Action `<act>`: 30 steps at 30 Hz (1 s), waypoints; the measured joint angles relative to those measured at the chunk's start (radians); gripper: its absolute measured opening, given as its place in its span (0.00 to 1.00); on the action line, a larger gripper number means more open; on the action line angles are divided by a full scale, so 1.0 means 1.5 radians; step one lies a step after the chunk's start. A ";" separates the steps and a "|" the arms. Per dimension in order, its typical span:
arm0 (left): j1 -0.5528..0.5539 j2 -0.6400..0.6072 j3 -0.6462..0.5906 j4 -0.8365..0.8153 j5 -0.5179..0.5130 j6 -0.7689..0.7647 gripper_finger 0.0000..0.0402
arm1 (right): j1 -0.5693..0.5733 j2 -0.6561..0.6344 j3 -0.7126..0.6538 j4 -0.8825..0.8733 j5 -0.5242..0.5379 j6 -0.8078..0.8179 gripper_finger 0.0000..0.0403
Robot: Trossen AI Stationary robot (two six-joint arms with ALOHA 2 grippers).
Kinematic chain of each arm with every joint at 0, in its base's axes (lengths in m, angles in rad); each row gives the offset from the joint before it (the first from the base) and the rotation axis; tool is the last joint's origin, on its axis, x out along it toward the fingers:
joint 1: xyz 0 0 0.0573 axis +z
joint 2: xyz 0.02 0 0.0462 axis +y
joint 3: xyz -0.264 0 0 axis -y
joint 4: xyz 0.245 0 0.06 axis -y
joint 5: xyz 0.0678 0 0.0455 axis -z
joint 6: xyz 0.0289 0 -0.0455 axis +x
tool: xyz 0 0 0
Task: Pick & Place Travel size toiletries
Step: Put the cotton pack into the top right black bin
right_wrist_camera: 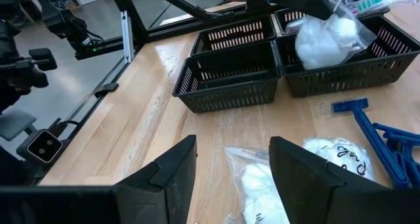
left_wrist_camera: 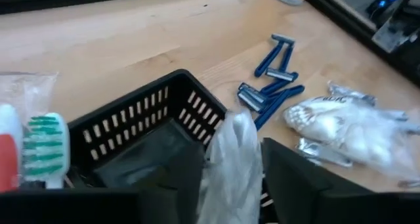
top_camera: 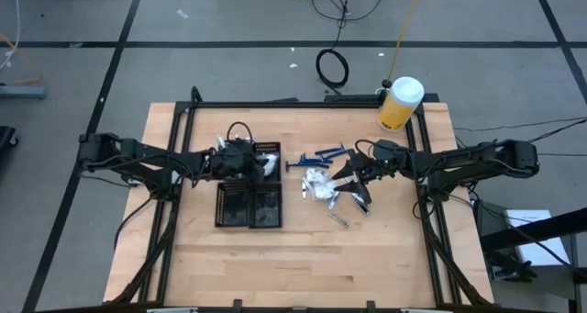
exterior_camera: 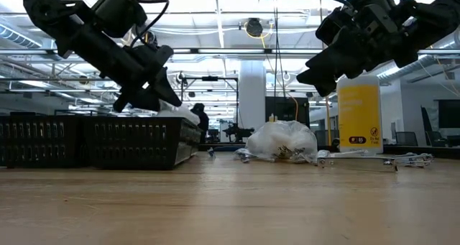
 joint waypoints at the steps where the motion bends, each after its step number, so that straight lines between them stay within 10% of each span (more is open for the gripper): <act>1: 0.001 0.000 0.000 -0.002 0.000 0.016 0.44 | 0.000 0.000 0.000 0.000 0.000 0.000 0.45; 12: 0.001 -0.032 0.002 0.077 -0.003 0.216 0.67 | 0.002 0.000 0.000 -0.009 0.024 -0.002 0.45; 18: 0.001 -0.085 0.001 0.061 -0.099 0.222 0.65 | 0.001 0.000 0.000 -0.026 0.053 -0.002 0.45; 25: 0.000 -0.094 0.001 0.071 -0.018 0.223 0.61 | 0.002 0.000 0.000 -0.031 0.061 -0.021 0.45; 30: -0.001 -0.082 0.001 0.074 -0.014 0.209 0.60 | 0.032 0.015 0.000 -0.104 0.191 -0.073 0.45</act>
